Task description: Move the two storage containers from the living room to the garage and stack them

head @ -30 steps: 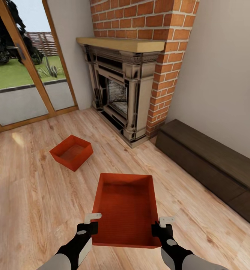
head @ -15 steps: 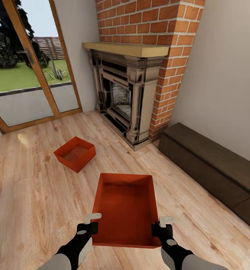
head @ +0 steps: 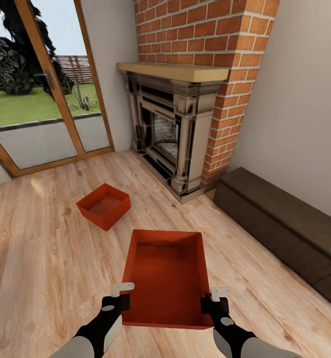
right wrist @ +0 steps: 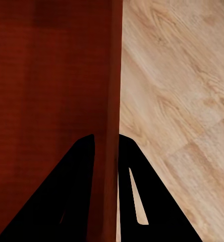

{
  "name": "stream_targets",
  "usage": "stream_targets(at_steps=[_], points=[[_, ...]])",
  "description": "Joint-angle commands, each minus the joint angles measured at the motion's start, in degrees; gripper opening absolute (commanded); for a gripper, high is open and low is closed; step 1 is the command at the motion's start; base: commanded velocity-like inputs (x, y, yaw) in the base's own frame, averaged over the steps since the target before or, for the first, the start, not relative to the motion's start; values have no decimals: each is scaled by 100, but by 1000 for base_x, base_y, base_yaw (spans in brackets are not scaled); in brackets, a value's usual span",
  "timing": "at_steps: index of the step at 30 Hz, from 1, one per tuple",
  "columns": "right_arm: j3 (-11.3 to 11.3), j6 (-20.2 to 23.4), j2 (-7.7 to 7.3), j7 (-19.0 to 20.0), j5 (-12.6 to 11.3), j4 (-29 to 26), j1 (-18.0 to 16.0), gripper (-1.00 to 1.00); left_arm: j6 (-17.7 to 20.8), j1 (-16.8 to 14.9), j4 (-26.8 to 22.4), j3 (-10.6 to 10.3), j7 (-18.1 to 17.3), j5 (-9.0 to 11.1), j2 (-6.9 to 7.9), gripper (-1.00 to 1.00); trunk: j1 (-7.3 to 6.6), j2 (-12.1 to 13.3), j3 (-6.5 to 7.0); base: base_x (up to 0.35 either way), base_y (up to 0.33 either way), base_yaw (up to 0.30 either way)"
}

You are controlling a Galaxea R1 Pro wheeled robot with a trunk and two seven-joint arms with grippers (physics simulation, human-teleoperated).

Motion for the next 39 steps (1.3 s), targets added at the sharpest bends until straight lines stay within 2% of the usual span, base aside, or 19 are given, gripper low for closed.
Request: stream_targets(at_steps=[1,39], points=[[-180,-50,-13,-36,-111,-4,-5,-100,4,-4,3,118,36,-57,24,-100,0,-4,4,0,0,83],[-180,-50,-5,-36,-110,-4,-3,-100,4,-6,3,132,45,-55,26,-100,0,-4,350,0,0,83]])
